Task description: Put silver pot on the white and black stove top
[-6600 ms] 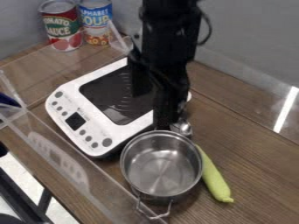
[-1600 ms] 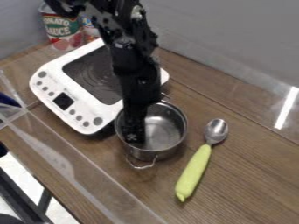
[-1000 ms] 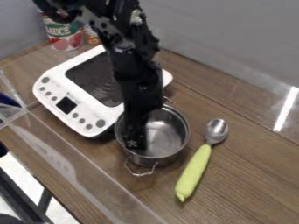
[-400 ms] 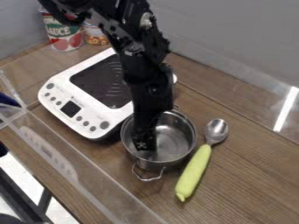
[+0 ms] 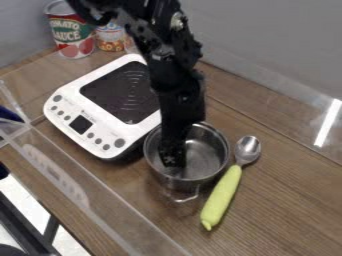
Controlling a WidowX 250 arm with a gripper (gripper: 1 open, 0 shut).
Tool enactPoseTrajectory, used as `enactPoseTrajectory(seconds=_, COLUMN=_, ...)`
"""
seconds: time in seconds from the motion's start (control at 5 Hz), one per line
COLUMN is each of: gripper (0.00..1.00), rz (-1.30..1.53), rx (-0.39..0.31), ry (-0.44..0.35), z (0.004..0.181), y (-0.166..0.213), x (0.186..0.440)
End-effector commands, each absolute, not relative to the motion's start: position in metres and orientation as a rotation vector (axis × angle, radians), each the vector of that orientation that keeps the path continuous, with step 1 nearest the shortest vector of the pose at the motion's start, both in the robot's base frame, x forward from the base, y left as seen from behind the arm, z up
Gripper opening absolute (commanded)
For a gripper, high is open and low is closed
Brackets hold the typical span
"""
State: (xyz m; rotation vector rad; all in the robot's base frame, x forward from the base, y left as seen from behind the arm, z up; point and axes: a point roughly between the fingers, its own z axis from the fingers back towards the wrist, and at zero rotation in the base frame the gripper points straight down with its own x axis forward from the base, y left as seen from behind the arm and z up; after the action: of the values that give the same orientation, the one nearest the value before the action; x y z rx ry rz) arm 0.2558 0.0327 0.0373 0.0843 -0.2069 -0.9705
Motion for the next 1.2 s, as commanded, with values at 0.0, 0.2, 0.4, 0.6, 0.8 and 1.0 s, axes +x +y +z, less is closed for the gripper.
enactPoseTrajectory(seconds=0.0, gripper=1.00, rz=-0.975, rx=0.105, ry=-0.243, z=0.045, y=0.038, x=0.273)
enactPoseTrajectory(seconds=0.2, gripper=1.00, rz=-1.015, rx=0.097, ry=-0.241, z=0.046, y=0.039, x=0.268)
enactPoseTrajectory(seconds=0.4, gripper=1.00, rz=-1.018, rx=0.093, ry=-0.237, z=0.046, y=0.028, x=0.269)
enactPoseTrajectory(seconds=0.6, gripper=1.00, rz=-1.021, rx=0.090, ry=-0.233, z=0.046, y=0.017, x=0.270)
enactPoseTrajectory(seconds=0.8, gripper=1.00, rz=-1.066, rx=0.085, ry=-0.232, z=0.047, y=0.022, x=0.273)
enactPoseTrajectory(seconds=1.0, gripper=1.00, rz=-1.108, rx=0.078, ry=-0.232, z=0.047, y=0.029, x=0.275)
